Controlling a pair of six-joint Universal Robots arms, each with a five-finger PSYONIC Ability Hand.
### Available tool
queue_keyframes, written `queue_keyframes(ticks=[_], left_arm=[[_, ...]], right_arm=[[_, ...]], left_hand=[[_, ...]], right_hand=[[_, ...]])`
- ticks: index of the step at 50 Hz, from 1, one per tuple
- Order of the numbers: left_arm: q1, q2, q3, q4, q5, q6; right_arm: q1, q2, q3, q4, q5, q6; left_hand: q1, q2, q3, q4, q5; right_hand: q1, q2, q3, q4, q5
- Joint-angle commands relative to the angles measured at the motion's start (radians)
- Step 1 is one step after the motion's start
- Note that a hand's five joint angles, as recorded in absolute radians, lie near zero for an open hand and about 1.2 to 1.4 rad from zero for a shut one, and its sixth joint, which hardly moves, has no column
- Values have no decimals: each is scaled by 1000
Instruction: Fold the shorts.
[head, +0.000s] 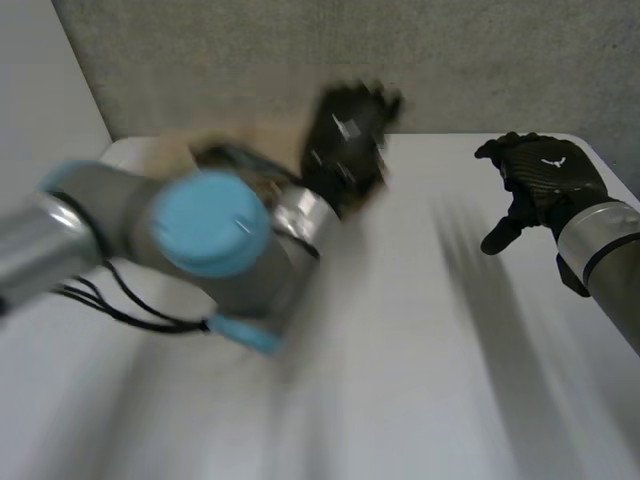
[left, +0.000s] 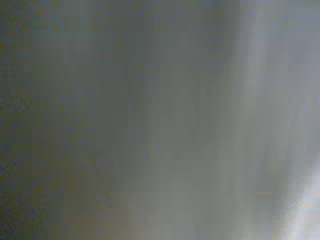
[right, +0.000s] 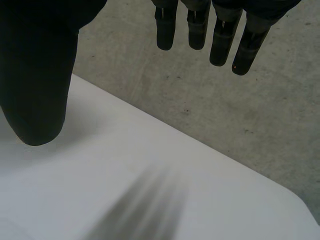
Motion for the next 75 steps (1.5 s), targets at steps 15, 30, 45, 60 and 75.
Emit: queue_keyframes(ticks=[15,30,45,60,75], left_arm=[[13,130,-101,4,6,207],[310,334,-341,-57,0,45],[468,412,-434,-276,-91,-178],[488,469,-506,-278,-126,-183],[489,487,-525,-273,-124,-183]], right_arm=[[-50,6,-6,12,-83,-16],[148,43,71,57,-155,-46],[455,279,25,-124,-232,52],[587,454,-75,-146,-134,72],[599,496,-83,-238,55,23]], left_hand=[[-168,-209,-231,-214,-217],[-159,-200,-222,-206,-208],[-162,-203,-225,-208,-211],[-168,-209,-231,-214,-217],[-186,-226,-249,-232,-235]], right_hand=[[-26,-44,-39,-58,-69],[-26,-44,-39,-58,-69],[40,22,27,8,-3],[104,87,92,73,61],[843,825,831,812,800]])
